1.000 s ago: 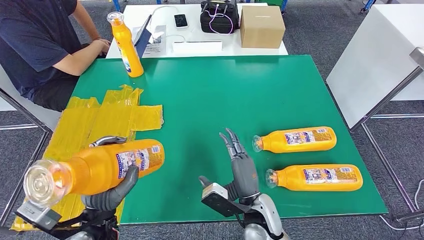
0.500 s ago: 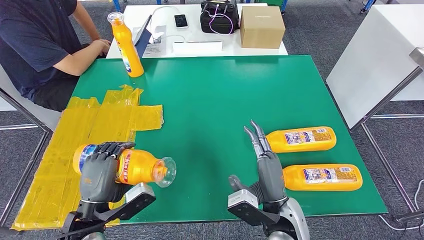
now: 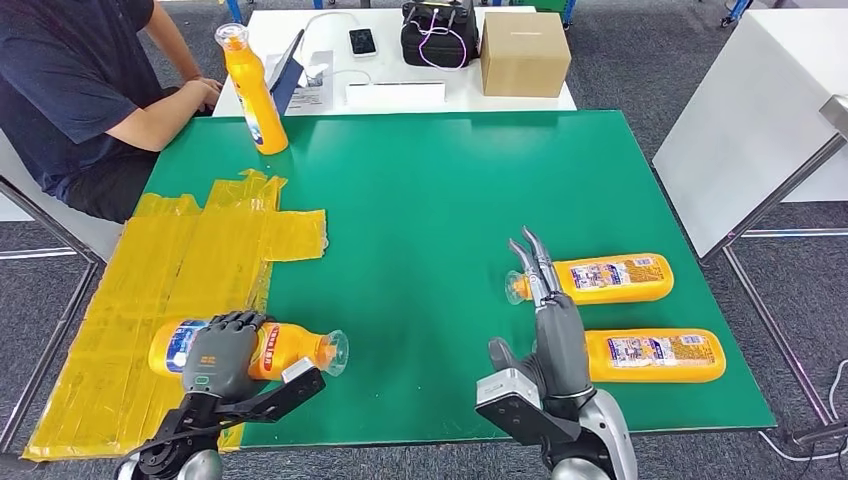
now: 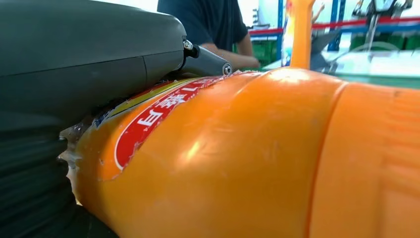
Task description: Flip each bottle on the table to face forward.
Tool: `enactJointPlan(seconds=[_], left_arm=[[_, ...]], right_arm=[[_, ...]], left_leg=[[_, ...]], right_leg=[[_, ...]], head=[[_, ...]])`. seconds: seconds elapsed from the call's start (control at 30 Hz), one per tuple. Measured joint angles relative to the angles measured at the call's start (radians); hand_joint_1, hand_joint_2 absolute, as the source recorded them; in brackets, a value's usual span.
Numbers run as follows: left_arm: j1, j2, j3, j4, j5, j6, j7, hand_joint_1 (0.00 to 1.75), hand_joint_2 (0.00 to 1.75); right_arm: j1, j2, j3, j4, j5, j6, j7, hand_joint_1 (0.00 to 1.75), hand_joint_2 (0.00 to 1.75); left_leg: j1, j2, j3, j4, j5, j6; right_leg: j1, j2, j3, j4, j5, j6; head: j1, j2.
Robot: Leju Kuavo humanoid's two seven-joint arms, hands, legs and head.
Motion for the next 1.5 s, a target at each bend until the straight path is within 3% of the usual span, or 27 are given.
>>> enactJointPlan(seconds=[0.1,0.77,1.0,1.2,1.5], left_arm=[[-0.005,0.010,-0.001,0.016,-0.013,-0.023,0.021,0.00,1.75],[-0.008,0.032,-0.014,0.025,-0.060,-0.040,0.080,0.00,1.75],[0.018,-0.003,-0.009,-0.071,-0.006,0.066,0.080,0.00,1.75],[0.045,-0.056,0.024,-0.157,0.053,0.183,0.020,0.00,1.75],[0.064,-0.090,0.049,-0.211,0.113,0.243,-0.023,0.00,1.75]], right_arm=[[0.000,0.003,-0.004,0.000,-0.002,0.011,0.002,0.00,0.00],[0.001,0.018,-0.024,0.000,0.007,0.035,0.020,0.00,0.00],[0.034,0.018,-0.035,-0.016,0.018,0.027,0.022,0.00,0.00],[0.053,0.018,-0.038,-0.031,0.028,0.018,0.022,0.00,0.00],[0.062,0.017,-0.038,-0.039,0.030,0.011,0.021,0.00,0.00]], left_leg=[[0.000,0.000,0.000,0.000,0.000,0.000],[0.000,0.000,0.000,0.000,0.000,0.000],[0.000,0.000,0.000,0.000,0.000,0.000],[0.000,0.000,0.000,0.000,0.000,0.000],[0.000,0.000,0.000,0.000,0.000,0.000]], right_leg=[[0.000,0.000,0.000,0.000,0.000,0.000],[0.000,0.000,0.000,0.000,0.000,0.000],[0.000,0.000,0.000,0.000,0.000,0.000],[0.000,0.000,0.000,0.000,0.000,0.000],[0.000,0.000,0.001,0.000,0.000,0.000]], head=[[0.000,0.000],[0.000,0.000],[0.000,0.000],[0.000,0.000],[0.000,0.000]])
